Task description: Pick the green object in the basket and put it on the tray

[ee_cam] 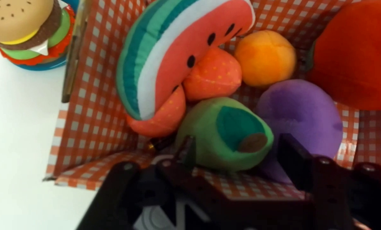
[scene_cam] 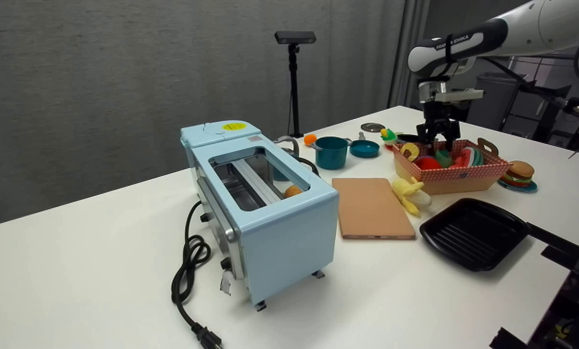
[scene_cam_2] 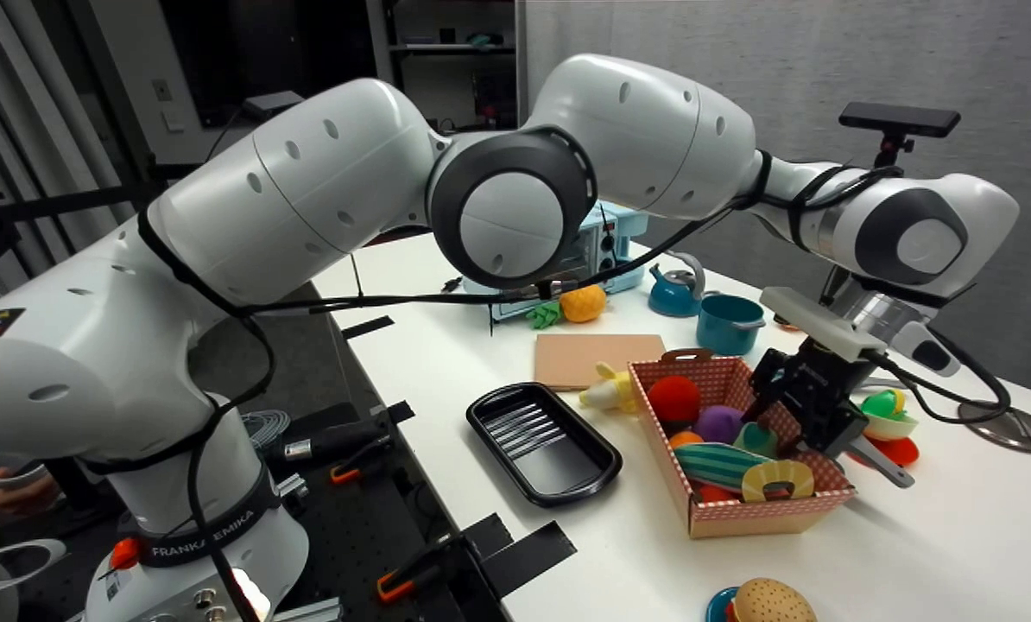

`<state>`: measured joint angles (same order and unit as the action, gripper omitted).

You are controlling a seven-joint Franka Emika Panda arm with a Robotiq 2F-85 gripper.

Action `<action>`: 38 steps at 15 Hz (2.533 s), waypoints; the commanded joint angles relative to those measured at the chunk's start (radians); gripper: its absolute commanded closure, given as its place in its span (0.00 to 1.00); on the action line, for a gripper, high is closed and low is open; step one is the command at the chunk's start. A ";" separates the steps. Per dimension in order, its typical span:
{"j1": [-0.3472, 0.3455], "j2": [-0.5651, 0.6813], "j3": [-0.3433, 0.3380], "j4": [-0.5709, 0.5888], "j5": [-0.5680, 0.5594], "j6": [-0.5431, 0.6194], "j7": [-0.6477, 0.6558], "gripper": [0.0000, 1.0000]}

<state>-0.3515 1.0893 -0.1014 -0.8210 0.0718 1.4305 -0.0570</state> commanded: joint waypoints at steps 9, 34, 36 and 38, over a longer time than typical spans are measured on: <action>-0.060 0.032 0.031 0.121 0.099 -0.072 0.046 0.97; 0.318 -0.638 0.034 -0.809 0.011 0.262 0.273 0.97; 0.342 -0.666 0.039 -0.876 0.008 0.284 0.296 0.97; 0.358 -0.689 0.042 -0.932 0.011 0.304 0.314 0.97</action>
<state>-0.0150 0.4876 -0.0620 -1.6158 0.0966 1.6766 0.2151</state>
